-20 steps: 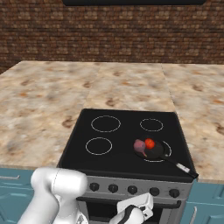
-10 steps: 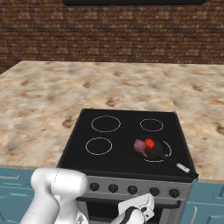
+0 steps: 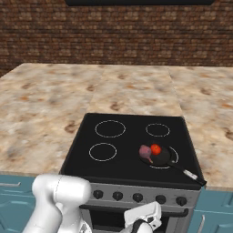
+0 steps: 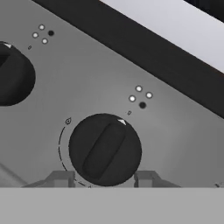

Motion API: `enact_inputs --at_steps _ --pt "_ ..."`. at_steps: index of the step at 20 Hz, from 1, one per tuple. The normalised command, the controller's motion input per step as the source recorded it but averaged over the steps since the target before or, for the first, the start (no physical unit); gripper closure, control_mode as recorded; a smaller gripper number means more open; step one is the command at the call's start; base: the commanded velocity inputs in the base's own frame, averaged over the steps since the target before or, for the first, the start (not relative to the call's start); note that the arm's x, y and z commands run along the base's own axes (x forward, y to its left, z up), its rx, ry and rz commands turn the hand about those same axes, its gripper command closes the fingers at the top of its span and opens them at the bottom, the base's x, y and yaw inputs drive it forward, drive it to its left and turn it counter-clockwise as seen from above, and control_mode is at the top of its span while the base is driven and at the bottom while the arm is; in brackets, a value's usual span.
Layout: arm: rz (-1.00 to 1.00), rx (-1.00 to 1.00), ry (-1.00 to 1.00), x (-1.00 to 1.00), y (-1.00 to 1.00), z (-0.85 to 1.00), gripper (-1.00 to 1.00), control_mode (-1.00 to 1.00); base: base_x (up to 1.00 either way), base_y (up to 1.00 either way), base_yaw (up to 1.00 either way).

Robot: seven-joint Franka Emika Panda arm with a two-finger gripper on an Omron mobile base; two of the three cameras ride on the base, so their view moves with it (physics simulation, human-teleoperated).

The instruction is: Place the pan on the front right burner on the stove. Then place the tomato and the onion in the pan and turn on the front right burner.

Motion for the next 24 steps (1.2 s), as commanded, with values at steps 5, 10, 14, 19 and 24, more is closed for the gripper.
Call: enact_inputs --at_steps 5,10,14,19,24 --pt "0.00 -0.44 -0.41 0.04 0.22 0.49 1.00 -1.00 0.00 0.00 0.00" --pt "0.00 -0.55 -0.41 0.00 0.17 0.40 1.00 -1.00 0.00 0.00 0.00" --pt "0.00 -0.57 -0.43 0.00 0.12 0.46 1.00 -1.00 0.00 0.00 0.00" --pt "0.01 -0.64 -0.46 0.00 0.08 0.42 1.00 -1.00 0.00 0.00 0.00" --pt "0.18 -0.63 -0.46 0.00 0.00 0.27 1.00 -1.00 0.00 0.00 0.00"
